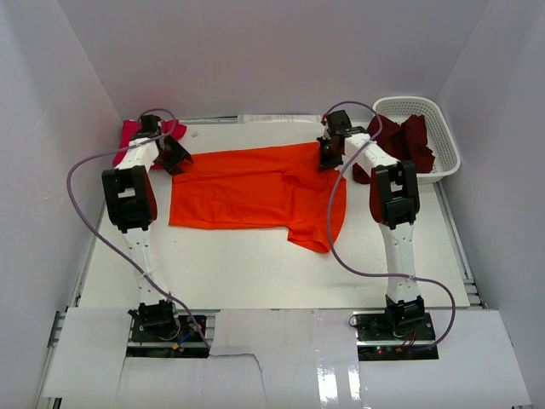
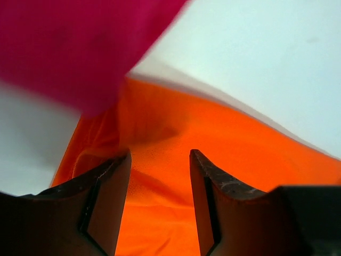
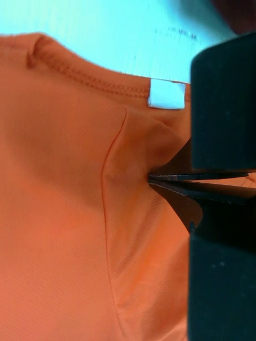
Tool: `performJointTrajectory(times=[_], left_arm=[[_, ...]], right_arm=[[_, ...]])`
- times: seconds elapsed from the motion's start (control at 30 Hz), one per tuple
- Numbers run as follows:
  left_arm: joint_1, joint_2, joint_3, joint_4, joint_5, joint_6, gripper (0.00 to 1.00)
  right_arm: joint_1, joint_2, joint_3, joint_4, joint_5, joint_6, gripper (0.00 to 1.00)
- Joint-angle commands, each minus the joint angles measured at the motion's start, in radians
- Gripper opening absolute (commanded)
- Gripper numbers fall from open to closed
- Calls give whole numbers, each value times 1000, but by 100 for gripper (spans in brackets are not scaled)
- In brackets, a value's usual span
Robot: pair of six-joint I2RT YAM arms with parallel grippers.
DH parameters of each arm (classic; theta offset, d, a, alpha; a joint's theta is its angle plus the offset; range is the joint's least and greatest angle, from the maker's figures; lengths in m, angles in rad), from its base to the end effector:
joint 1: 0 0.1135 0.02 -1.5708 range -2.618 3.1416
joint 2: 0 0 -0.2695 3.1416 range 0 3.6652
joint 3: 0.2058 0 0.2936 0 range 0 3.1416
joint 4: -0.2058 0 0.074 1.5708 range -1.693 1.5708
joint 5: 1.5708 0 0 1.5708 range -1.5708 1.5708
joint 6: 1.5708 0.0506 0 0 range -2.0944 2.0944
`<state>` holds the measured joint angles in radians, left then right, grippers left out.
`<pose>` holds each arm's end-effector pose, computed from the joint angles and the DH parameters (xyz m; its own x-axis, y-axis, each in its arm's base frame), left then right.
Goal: Fold and stack the t-shirts
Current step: Grap the side of the flattened tshirt closest away from the robot with both arms
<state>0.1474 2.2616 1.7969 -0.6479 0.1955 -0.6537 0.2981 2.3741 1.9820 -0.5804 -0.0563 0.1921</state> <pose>0.5259 0.0681 0.1352 -0.6683 -0.7023 -0.2452 -0.5864 0.7002 -0.4073 0.5465 0.1709 0.1434 -0.8371 -0.0578 -0.5440 -0.1668 0.9740 0.1532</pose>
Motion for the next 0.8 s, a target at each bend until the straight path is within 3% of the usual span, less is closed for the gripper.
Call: performJointTrajectory(times=[0.0,0.1,0.2,0.3,0.37,0.6,0.77], left_arm=[[-46,128,152,-27,-8,57,59],[-58,193,272,-54,41,62,60],[-60,202,292,-64,73,60,61],[-60,179,260,-62,84,63,61],[-60,148,233,-64,93,66,62],[-60,-3,211,-70,116,86,65],[-60,-147,150,-78,133,95,66]], right_arm=[[-30,31,-11,-53,32,-14,8],[-42,40,20,-44,0,-23,8],[-43,24,21,-10,-26,-22,11],[-43,-10,12,27,-54,-10,28],[-42,-39,12,43,-79,-5,34],[4,-197,-104,178,-263,7,39],[105,-237,-152,226,-341,12,39]])
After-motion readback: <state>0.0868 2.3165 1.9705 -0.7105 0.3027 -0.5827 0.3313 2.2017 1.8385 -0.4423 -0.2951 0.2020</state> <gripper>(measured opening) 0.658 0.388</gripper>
